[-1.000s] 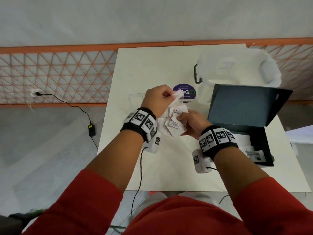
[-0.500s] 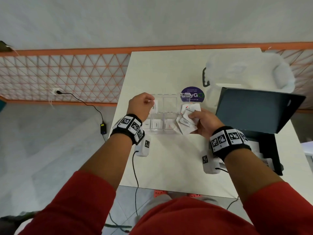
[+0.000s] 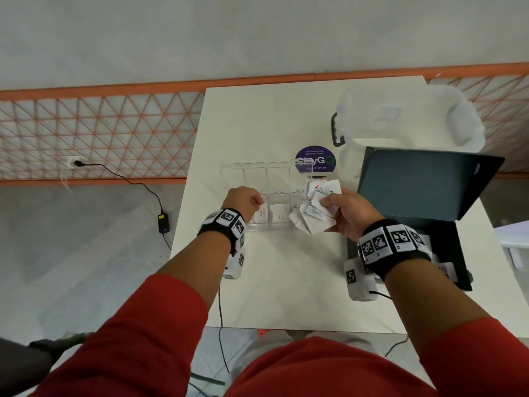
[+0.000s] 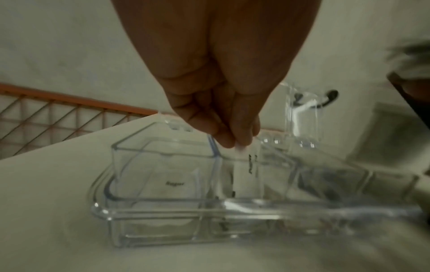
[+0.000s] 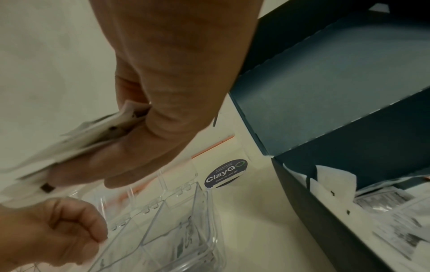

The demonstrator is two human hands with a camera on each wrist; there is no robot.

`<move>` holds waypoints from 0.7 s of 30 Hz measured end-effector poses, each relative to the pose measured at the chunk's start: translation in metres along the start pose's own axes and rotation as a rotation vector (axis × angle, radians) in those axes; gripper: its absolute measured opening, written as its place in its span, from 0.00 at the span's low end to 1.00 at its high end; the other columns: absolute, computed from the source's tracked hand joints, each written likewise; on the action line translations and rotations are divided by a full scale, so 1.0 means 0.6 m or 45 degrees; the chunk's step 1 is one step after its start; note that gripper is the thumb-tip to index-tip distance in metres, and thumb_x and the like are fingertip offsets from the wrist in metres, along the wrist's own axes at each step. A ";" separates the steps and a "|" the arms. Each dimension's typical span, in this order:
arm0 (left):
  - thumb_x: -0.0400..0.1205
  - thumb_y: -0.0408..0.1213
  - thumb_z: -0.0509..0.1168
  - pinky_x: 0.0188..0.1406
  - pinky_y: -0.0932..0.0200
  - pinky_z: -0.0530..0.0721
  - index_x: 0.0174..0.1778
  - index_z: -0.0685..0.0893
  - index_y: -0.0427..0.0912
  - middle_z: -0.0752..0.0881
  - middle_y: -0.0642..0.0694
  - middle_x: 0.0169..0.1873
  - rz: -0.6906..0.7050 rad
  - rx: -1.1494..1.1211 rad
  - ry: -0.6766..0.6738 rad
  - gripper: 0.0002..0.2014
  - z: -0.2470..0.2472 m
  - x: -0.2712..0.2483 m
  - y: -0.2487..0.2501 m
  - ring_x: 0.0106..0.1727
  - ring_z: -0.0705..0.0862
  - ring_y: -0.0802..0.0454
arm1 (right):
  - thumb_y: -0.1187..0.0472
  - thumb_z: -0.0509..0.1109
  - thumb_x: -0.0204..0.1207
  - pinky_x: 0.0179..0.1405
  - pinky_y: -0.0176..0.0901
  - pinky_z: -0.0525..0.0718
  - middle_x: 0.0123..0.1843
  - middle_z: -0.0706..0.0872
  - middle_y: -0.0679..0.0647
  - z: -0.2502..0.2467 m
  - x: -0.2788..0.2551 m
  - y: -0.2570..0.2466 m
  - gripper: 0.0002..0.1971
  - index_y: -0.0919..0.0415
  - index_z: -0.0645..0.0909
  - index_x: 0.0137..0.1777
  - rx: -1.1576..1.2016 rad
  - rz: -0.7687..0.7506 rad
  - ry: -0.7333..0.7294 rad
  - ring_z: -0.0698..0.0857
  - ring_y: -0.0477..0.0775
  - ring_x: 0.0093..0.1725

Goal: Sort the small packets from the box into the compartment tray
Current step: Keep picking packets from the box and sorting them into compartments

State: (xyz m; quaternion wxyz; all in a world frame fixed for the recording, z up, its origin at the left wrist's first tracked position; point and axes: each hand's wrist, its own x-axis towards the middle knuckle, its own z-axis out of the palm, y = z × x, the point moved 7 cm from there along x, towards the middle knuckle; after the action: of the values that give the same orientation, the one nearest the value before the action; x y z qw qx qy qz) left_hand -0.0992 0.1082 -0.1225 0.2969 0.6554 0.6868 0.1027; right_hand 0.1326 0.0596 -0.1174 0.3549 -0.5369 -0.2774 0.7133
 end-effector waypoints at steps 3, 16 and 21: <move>0.81 0.28 0.64 0.58 0.55 0.82 0.54 0.89 0.42 0.88 0.43 0.54 0.108 0.262 -0.115 0.11 0.029 0.005 0.006 0.56 0.85 0.45 | 0.71 0.64 0.79 0.40 0.57 0.91 0.48 0.90 0.59 -0.001 0.002 0.002 0.14 0.55 0.83 0.59 -0.021 0.016 0.012 0.91 0.60 0.44; 0.80 0.44 0.66 0.41 0.64 0.79 0.47 0.86 0.53 0.86 0.56 0.43 0.283 -0.432 0.040 0.04 -0.024 -0.045 0.065 0.36 0.82 0.65 | 0.74 0.63 0.78 0.35 0.55 0.89 0.49 0.90 0.60 0.042 0.005 -0.003 0.17 0.58 0.82 0.62 -0.013 0.016 -0.054 0.91 0.61 0.46; 0.71 0.53 0.76 0.39 0.60 0.87 0.55 0.81 0.58 0.85 0.56 0.41 0.204 -0.637 -0.104 0.19 -0.018 -0.067 0.101 0.34 0.86 0.59 | 0.72 0.67 0.77 0.34 0.53 0.89 0.50 0.90 0.62 0.073 0.004 0.000 0.18 0.61 0.82 0.66 -0.027 -0.021 -0.098 0.91 0.63 0.45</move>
State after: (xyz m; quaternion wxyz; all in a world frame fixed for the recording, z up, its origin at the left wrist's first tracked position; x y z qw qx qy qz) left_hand -0.0555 0.0795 -0.0706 0.4681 0.6176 0.5733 0.2659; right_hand 0.0899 0.0607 -0.1067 0.3440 -0.5107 -0.3027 0.7275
